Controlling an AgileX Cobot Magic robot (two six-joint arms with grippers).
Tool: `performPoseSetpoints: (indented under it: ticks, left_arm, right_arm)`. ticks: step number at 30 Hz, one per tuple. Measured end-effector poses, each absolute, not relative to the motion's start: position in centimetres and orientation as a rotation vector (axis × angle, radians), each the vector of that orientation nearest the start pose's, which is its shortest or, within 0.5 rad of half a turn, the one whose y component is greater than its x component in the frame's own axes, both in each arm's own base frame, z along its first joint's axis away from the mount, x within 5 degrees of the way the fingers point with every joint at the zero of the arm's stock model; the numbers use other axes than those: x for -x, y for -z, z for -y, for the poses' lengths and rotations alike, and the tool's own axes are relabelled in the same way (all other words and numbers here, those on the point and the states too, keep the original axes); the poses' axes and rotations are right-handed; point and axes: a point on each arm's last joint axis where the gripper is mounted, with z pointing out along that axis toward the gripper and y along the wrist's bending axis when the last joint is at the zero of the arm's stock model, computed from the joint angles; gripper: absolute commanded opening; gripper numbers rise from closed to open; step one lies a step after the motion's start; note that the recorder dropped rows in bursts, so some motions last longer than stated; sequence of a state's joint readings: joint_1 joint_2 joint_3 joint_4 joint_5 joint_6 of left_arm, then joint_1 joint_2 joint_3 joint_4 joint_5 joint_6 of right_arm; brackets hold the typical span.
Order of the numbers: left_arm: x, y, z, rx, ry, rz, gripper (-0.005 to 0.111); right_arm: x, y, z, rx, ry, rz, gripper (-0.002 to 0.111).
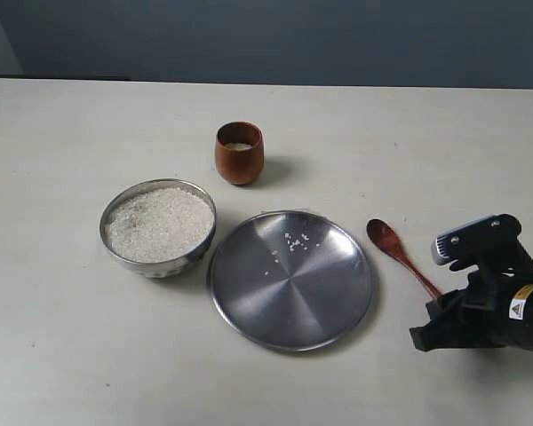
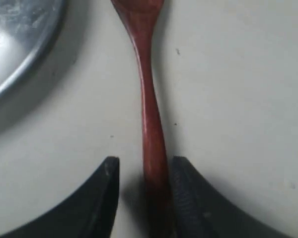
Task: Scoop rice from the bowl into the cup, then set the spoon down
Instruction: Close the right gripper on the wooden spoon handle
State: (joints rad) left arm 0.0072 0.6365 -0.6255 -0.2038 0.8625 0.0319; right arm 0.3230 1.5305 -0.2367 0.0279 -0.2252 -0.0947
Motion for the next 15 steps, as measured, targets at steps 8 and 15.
performPoseSetpoints:
  ticks: [8, 15]
  left_arm:
    - [-10.84, -29.99, 1.32, 0.052, 0.228, -2.346, 0.0]
    - [-10.84, -29.99, 1.32, 0.052, 0.228, -2.346, 0.0]
  right_arm:
    - [-18.04, -10.2, -5.9, 0.457, -0.092, -2.501, 0.035]
    - [-18.14, -9.91, -5.66, 0.408, -0.066, -2.516, 0.029]
